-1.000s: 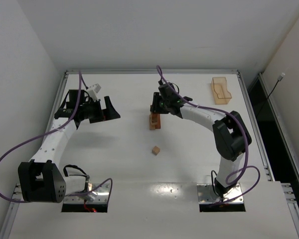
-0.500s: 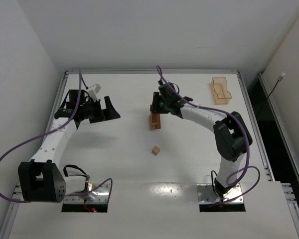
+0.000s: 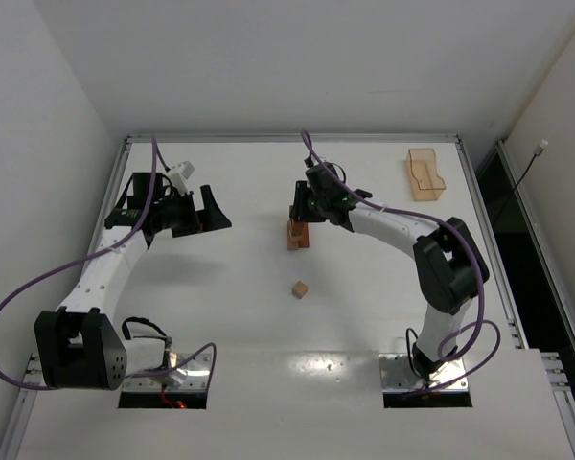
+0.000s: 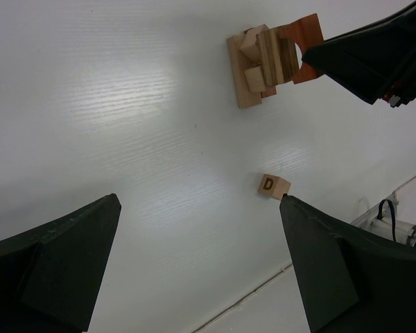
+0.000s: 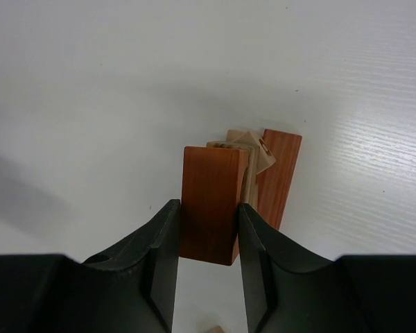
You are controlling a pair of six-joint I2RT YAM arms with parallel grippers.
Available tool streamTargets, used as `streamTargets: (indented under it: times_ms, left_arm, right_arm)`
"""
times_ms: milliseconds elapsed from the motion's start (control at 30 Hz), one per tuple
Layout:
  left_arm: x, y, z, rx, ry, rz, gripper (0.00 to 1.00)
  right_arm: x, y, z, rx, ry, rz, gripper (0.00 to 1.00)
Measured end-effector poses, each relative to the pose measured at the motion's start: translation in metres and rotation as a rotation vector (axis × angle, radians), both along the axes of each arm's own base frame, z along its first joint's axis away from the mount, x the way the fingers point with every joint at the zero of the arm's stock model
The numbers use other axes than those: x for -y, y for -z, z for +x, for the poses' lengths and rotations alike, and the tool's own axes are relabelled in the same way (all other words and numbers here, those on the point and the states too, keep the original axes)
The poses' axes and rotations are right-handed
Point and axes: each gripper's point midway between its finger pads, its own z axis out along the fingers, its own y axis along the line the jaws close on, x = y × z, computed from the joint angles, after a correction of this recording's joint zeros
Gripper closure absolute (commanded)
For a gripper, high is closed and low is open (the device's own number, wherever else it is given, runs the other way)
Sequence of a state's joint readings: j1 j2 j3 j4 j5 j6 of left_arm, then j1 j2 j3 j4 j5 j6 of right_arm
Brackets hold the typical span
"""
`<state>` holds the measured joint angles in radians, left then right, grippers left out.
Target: Build the wood block tower
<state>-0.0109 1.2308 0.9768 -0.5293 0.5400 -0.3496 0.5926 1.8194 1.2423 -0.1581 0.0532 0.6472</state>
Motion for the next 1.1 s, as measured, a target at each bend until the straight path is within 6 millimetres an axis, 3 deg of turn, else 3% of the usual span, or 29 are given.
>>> streamTargets:
  times_ms: [567, 667, 833, 1100]
  left_arm:
    - [0.0, 0.0, 0.0, 0.0, 0.0, 0.0, 0.0]
    - [0.0, 0.0, 0.0, 0.0, 0.0, 0.0, 0.0]
    - [0.0001, 0.0023, 0.0005, -0.008, 0.0, 0.0, 0.0]
    - [0.0001, 0.0047, 0.0009, -0.016, 0.001, 0.0, 0.0]
  right_arm:
    - [-0.0001, 0.0003, -0.0002, -0.001, -0.001, 0.0, 0.93]
    - [0.0, 0.0003, -0.0002, -0.001, -0.001, 0.0, 0.84]
    - [-0.0001, 0.0008, -0.0001, -0.001, -0.001, -0.001, 0.77]
    - [-0.0004, 0.0036, 0.0005, -0.004, -0.001, -0.002, 0.74]
